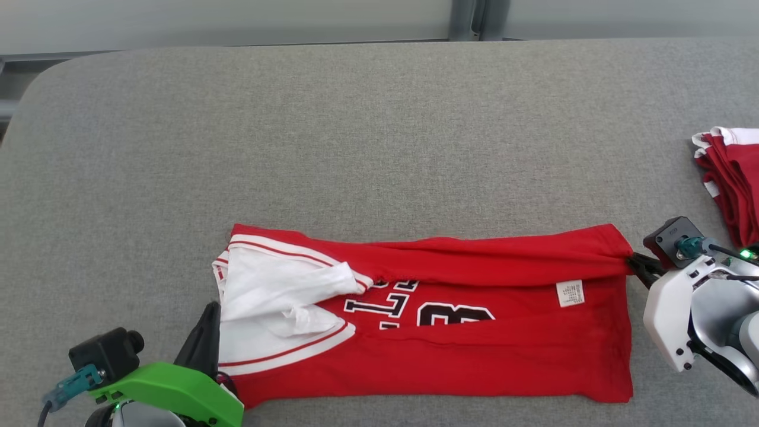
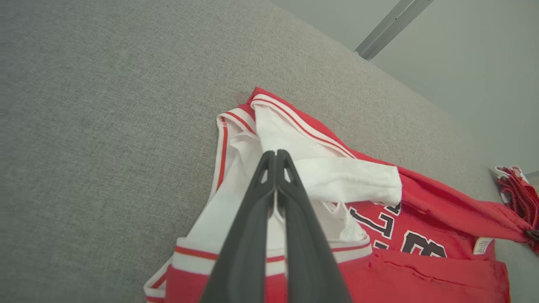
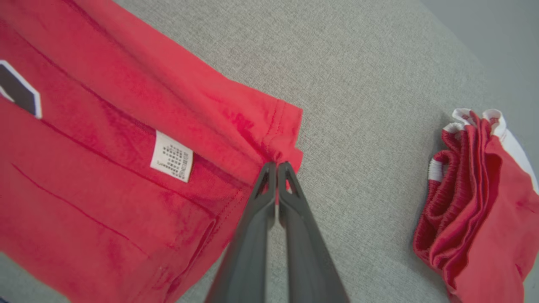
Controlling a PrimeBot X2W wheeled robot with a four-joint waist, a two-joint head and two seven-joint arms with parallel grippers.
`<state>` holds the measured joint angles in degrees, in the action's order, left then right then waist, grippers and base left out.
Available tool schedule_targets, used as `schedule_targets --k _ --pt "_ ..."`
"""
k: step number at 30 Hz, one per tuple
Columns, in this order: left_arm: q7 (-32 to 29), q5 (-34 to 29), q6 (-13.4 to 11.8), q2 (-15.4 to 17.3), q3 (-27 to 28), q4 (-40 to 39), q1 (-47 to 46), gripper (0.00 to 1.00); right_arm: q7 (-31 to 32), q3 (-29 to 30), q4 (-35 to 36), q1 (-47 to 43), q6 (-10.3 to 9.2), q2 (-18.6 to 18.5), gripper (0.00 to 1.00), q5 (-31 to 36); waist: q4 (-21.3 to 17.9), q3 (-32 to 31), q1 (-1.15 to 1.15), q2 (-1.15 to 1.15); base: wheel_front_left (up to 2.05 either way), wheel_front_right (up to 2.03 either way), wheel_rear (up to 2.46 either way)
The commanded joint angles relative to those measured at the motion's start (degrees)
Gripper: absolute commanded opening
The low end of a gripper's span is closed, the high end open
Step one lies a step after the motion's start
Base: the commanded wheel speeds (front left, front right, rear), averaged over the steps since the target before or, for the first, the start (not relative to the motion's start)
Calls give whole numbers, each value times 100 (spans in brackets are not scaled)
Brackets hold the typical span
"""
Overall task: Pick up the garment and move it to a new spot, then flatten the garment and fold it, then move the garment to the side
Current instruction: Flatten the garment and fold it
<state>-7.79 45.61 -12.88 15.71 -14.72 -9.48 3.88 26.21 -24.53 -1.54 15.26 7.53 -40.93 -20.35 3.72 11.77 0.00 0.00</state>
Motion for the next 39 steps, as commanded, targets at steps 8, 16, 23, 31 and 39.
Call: schedule_targets --k 8,16,23,31,39 --pt "-143 79 -88 79 -41 -105 430 0 196 28 -87 -222 -9 -40 0 -241 203 -162 0 0 0 0 0" --pt "-183 -140 -43 153 -267 331 393 0 399 82 -168 -444 -10 57 100 -308 247 -201 0 0 0 0 0" --pt "-106 -558 -228 311 -414 728 272 100 447 400 -171 -623 -9 230 100 -162 239 -280 0 0 0 0 0" --pt "620 -1243 -243 491 -479 1075 -42 100 93 1605 96 -1316 -9 948 100 216 322 -520 0 0 0 0 0" --pt "1924 -1720 -127 244 -507 1325 -546 100 -847 3063 469 -2040 -9 2529 100 843 412 -842 0 0 0 0 0"
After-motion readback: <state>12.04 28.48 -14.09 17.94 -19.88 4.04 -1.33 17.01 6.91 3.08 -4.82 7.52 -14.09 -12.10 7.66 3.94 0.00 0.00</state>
